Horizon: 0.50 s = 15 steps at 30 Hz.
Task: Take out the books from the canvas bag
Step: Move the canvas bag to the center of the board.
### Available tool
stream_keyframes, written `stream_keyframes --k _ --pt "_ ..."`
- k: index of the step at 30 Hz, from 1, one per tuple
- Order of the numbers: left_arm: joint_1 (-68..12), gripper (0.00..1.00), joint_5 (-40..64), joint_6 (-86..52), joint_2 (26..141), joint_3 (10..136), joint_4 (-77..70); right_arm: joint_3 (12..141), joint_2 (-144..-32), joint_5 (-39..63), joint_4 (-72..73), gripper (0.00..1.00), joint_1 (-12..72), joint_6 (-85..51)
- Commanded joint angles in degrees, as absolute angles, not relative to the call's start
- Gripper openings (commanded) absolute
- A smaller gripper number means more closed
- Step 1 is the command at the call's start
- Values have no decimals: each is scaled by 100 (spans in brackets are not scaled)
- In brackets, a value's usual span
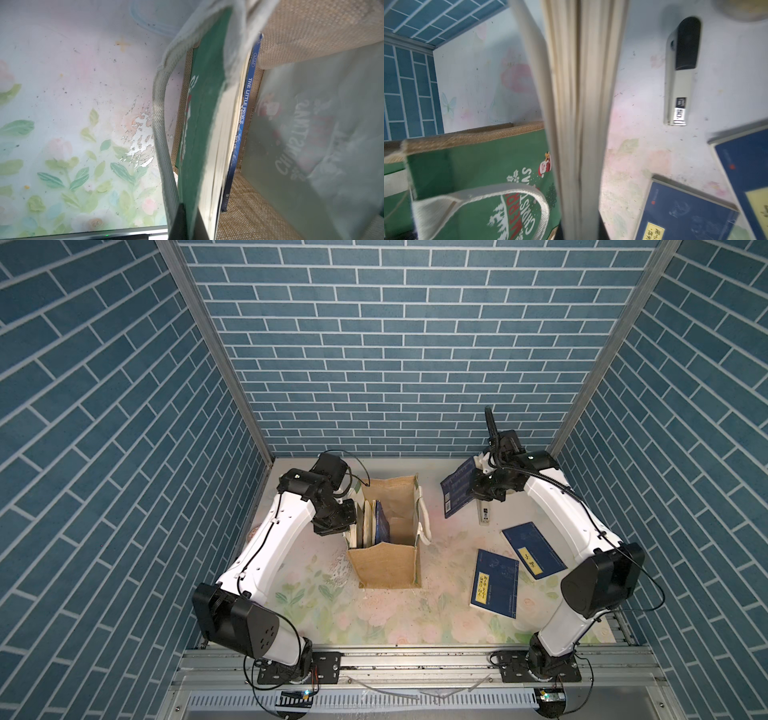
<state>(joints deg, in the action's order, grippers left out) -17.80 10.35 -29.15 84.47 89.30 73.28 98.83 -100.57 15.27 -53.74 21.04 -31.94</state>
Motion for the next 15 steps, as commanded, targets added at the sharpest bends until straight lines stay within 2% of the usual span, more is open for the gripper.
stream_keyframes --k 1,5,9,12,15 --pt "-1689 0 931 -2972 8282 8894 7422 9573 -10143 2053 -4246 0 2077 -3532" --pt "-1696 7 986 -3125 8205 8831 7314 9028 -10439 2351 -2747 0 1931 -4224" --pt "-1692 37 1083 -3263 8142 8779 7150 8837 -11052 2666 -1483 0 1789 -4937" --pt "-1695 49 1120 -3283 8165 8827 7119 8894 -11504 2858 -1057 0 1745 -5215" --pt "-1696 53 1148 -3287 8204 8892 7128 8853 -11793 2896 -801 0 1694 -5401"
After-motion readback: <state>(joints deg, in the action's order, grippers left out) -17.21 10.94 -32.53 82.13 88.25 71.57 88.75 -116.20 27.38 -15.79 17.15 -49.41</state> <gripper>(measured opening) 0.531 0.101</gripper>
